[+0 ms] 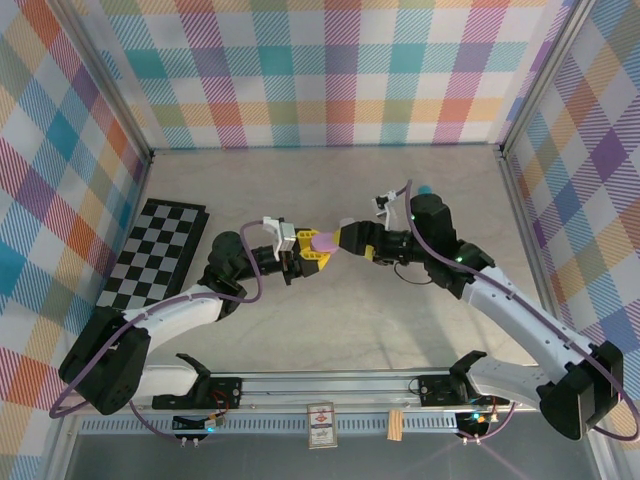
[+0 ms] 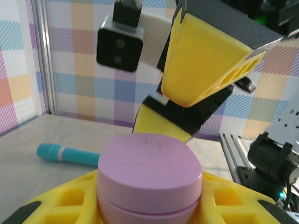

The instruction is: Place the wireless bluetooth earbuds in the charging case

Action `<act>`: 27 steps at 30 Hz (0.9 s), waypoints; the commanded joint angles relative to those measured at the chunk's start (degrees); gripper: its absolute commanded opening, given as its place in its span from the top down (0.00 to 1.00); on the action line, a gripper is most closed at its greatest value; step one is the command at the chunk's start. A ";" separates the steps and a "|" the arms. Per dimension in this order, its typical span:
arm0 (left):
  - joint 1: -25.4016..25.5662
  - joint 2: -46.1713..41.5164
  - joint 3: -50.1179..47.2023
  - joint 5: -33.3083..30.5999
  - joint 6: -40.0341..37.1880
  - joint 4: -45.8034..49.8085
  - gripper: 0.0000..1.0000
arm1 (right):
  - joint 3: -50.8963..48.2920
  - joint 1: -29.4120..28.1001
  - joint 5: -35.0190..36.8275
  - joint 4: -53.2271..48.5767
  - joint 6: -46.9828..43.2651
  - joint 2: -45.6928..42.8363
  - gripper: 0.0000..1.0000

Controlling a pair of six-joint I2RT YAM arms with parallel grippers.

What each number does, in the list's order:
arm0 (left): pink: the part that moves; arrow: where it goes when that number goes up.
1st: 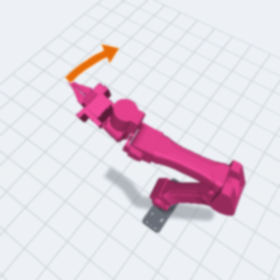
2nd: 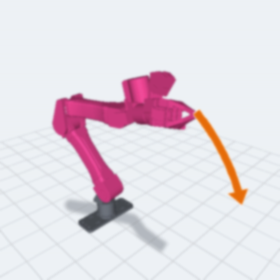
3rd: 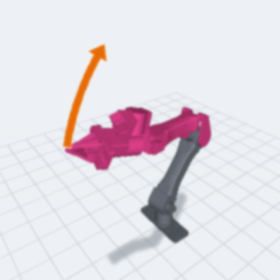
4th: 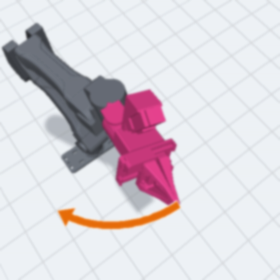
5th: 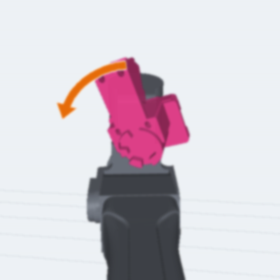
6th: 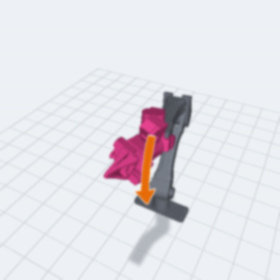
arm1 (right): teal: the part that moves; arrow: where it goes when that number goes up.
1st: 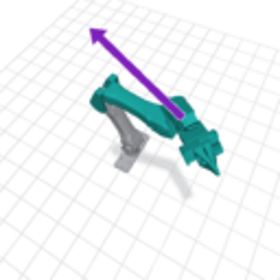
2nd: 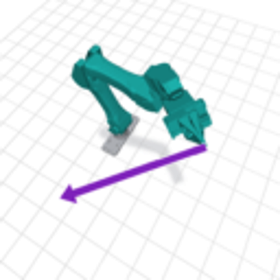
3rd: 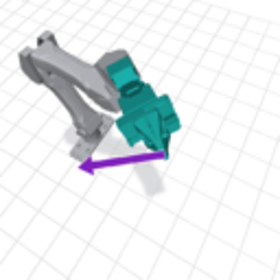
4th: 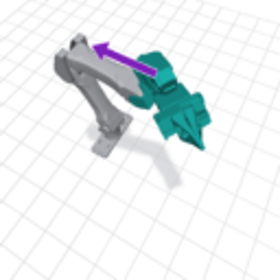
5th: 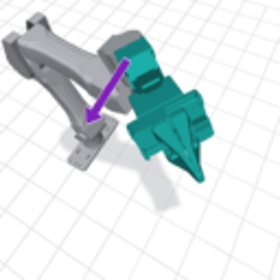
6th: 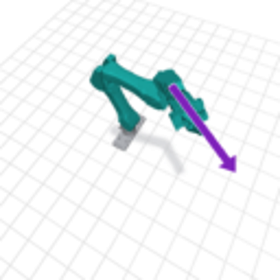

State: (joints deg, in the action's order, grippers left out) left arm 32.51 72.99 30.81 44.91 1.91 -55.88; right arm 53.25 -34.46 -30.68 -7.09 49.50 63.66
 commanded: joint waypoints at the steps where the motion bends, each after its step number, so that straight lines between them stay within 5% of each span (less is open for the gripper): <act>1: 0.31 -0.16 -0.44 -0.62 1.40 -6.68 0.71 | -1.92 0.00 -8.50 17.07 11.98 2.01 0.20; 5: 0.36 -0.06 -0.40 -0.65 1.65 -7.32 0.71 | -3.98 0.00 -10.52 26.29 19.23 4.67 0.27; 12: 0.36 0.13 -0.70 -1.20 0.20 -6.04 0.71 | -5.43 0.05 -10.50 33.51 25.11 6.34 0.51; 22: 0.31 -1.64 -1.89 -4.36 -2.27 -2.57 0.65 | -4.04 0.68 -6.33 27.11 19.54 4.30 0.81; 23: 0.34 -1.84 -1.90 -4.52 -2.59 -1.68 0.63 | -4.03 1.00 -6.09 26.88 19.16 4.22 0.81; 27: 0.35 -3.21 -2.03 -5.31 -4.27 1.66 0.24 | -3.78 1.66 -3.05 21.45 14.52 3.93 0.81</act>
State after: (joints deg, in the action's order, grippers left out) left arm 32.62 71.46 29.65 40.69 0.30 -57.17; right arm 47.90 -33.69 -36.82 17.26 69.08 69.38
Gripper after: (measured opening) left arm 0.707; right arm 0.281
